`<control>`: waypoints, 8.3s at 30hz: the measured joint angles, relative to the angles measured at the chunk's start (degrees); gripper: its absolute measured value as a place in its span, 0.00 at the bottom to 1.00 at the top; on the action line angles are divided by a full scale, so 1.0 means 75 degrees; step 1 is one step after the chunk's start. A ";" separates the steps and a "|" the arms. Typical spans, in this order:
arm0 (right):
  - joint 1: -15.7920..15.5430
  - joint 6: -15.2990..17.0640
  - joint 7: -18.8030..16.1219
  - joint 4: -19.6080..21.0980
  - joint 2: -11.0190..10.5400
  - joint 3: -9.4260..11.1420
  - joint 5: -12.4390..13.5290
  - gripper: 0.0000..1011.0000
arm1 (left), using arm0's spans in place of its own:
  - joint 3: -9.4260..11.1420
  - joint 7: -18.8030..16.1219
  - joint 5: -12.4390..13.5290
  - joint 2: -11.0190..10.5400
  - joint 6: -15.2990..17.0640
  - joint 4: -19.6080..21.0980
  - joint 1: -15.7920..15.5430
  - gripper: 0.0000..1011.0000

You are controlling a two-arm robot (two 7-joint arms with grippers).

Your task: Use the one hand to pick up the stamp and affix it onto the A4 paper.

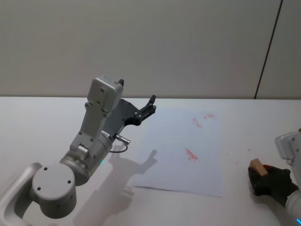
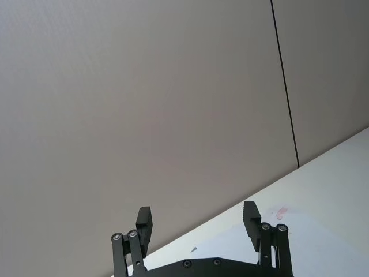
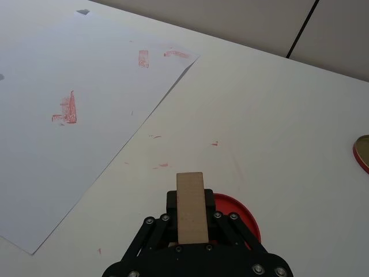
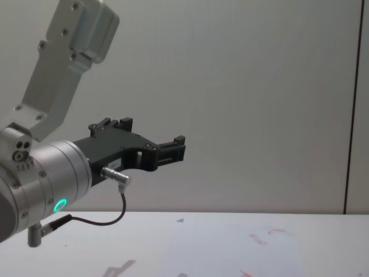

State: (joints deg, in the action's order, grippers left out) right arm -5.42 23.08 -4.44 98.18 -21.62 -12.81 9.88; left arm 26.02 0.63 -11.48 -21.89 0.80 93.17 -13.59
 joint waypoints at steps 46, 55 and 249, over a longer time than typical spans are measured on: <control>0.0981 -0.1171 -0.1565 0.0005 0.0616 -0.0330 -0.0543 0.22 | 0.0000 0.0000 0.0000 0.0000 0.0000 0.0000 0.0000 0.99; 0.1337 -0.0858 -0.2483 -0.0466 0.0951 -0.0659 -0.0811 0.22 | 0.0000 0.0000 0.0000 0.0000 0.0000 0.0000 0.0000 0.99; 0.0148 0.1500 -0.0092 0.0403 -0.0073 0.0372 -0.0139 0.83 | 0.0000 0.0000 0.0000 0.0000 0.0000 0.0000 0.0000 0.99</control>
State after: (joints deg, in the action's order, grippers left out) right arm -4.31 34.33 -5.13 101.20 -22.17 -10.02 8.83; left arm 26.02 0.63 -11.48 -21.89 0.80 93.17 -13.59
